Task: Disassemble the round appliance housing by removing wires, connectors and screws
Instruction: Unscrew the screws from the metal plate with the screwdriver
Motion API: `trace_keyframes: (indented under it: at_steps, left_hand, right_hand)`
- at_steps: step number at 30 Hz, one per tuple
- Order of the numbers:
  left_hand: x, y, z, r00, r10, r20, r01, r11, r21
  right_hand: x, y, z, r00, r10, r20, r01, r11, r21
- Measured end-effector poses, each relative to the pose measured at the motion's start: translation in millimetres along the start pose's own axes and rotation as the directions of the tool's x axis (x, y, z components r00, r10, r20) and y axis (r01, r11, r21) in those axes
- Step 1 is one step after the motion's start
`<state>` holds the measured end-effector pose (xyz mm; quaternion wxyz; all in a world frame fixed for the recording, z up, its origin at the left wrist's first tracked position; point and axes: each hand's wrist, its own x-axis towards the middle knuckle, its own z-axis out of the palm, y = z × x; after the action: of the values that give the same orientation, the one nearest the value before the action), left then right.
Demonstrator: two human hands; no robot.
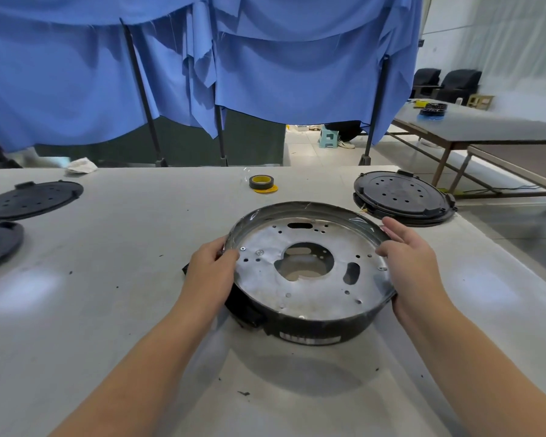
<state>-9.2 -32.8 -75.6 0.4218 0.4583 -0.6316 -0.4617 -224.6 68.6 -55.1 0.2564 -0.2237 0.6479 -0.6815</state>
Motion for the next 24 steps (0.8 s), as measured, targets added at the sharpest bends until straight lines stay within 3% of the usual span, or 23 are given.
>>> trace_keyframes:
  at_steps: [3, 6, 9, 12, 14, 17, 21, 24]
  left_hand:
    - [2, 0, 0, 0.999, 0.016, -0.032, -0.016, 1.000, -0.018]
    - [-4, 2, -2, 0.976, 0.158, -0.150, -0.135, 0.979, 0.153]
    - [-18, 8, -2, 0.904, 0.424, -0.059, -0.394, 0.877, 0.273]
    - [-29, 14, 2, 0.850, 0.521, 0.083, -0.514, 0.783, 0.350]
    - [-31, 14, 4, 0.829, 0.548, 0.113, -0.543, 0.740, 0.398]
    - [-30, 12, 2, 0.832, 0.540, 0.126, -0.545, 0.753, 0.368]
    - [-29, 11, -1, 0.858, 0.494, 0.141, -0.508, 0.774, 0.378]
    - [-28, 10, -1, 0.862, 0.484, 0.150, -0.502, 0.774, 0.385]
  right_hand:
    - [3, 3, 4, 0.999, -0.039, 0.033, 0.041, 0.997, -0.061]
    - [10, 2, 2, 0.997, -0.078, 0.004, 0.077, 0.990, -0.121]
    - [19, -1, -11, 0.972, -0.225, -0.070, 0.199, 0.944, -0.262]
    - [32, -2, -25, 0.942, -0.330, -0.055, 0.254, 0.813, -0.524]
    - [41, 0, -29, 0.946, -0.324, -0.002, 0.230, 0.679, -0.698]
    - [50, 2, -30, 0.968, -0.250, 0.027, 0.158, 0.521, -0.839]
    - [57, 4, -26, 0.996, -0.079, 0.038, 0.064, 0.360, -0.931]
    - [58, 5, -24, 0.996, -0.083, 0.044, 0.068, 0.318, -0.946]
